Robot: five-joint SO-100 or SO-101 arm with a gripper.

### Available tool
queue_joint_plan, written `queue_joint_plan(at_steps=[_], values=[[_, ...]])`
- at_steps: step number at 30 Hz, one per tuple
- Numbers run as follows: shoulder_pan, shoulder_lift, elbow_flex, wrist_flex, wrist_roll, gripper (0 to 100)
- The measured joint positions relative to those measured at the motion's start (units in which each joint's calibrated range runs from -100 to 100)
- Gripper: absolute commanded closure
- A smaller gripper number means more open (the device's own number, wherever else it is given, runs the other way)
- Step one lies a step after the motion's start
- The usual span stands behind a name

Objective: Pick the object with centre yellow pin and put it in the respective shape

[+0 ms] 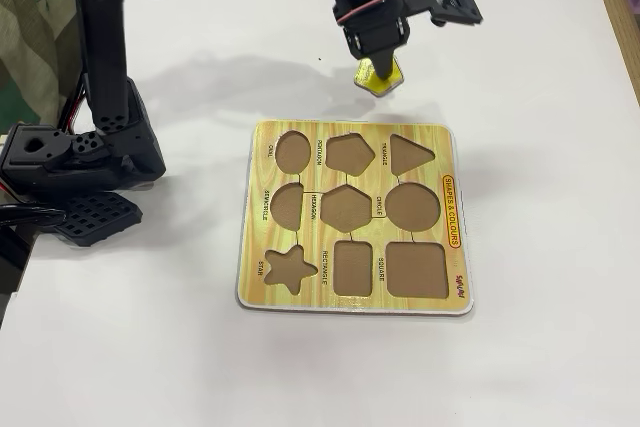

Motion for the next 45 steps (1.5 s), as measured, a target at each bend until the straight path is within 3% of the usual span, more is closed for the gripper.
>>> queue_joint_plan(at_steps=[16,32,45], values=[[7.95,-6.44,16.91,-0.09,0.26,98],[16.28,-7.47,17.45,-0.09,14.66,98],[16.37,-7.47,17.45,-0.09,15.24,98]])
